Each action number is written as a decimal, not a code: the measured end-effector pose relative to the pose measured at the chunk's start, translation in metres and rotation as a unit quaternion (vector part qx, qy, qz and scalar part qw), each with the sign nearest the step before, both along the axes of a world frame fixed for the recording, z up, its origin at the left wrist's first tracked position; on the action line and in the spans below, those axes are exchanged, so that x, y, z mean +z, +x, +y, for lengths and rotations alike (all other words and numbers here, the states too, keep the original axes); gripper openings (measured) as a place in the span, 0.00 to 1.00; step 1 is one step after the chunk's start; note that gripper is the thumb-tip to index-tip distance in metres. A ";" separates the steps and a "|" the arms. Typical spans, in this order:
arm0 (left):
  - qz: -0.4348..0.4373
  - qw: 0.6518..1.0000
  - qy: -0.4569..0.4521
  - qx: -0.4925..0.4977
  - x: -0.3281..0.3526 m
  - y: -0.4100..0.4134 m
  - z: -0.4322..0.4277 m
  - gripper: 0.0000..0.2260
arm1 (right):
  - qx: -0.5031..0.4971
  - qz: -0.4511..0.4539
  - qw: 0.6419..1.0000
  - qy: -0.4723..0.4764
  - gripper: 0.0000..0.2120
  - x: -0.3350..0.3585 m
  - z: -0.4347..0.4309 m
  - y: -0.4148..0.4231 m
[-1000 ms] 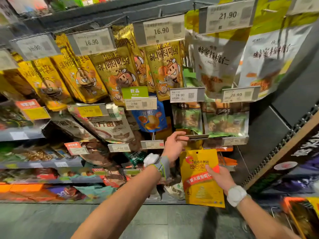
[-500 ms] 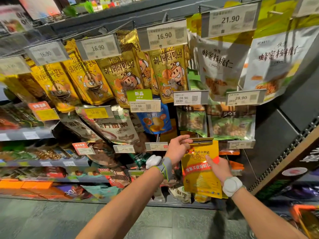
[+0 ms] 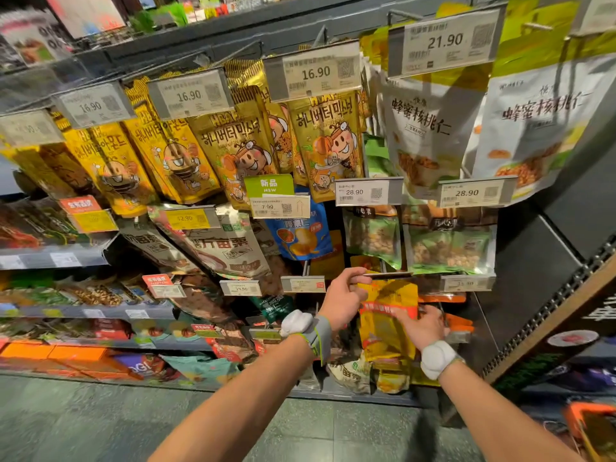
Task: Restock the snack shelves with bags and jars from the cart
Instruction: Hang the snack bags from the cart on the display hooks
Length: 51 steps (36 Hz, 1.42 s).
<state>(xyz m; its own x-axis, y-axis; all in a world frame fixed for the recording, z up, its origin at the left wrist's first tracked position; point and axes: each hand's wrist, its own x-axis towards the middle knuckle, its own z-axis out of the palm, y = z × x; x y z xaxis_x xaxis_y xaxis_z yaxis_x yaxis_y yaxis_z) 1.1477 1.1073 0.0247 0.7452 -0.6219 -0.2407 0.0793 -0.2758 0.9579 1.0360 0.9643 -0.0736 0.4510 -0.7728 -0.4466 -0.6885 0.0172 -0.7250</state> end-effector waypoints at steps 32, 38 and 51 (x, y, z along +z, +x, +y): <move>0.031 0.930 0.124 -0.344 -0.090 -0.241 -0.065 0.07 | -0.164 -0.075 0.970 0.160 0.08 0.025 0.031 -0.279; 0.023 0.904 0.100 -0.416 -0.057 -0.327 -0.087 0.07 | -0.263 -0.091 0.951 0.132 0.08 0.029 0.018 -0.363; -0.007 0.890 0.249 -0.381 -0.095 -0.482 -0.196 0.12 | -0.343 -0.115 0.919 0.158 0.04 0.011 -0.064 -0.537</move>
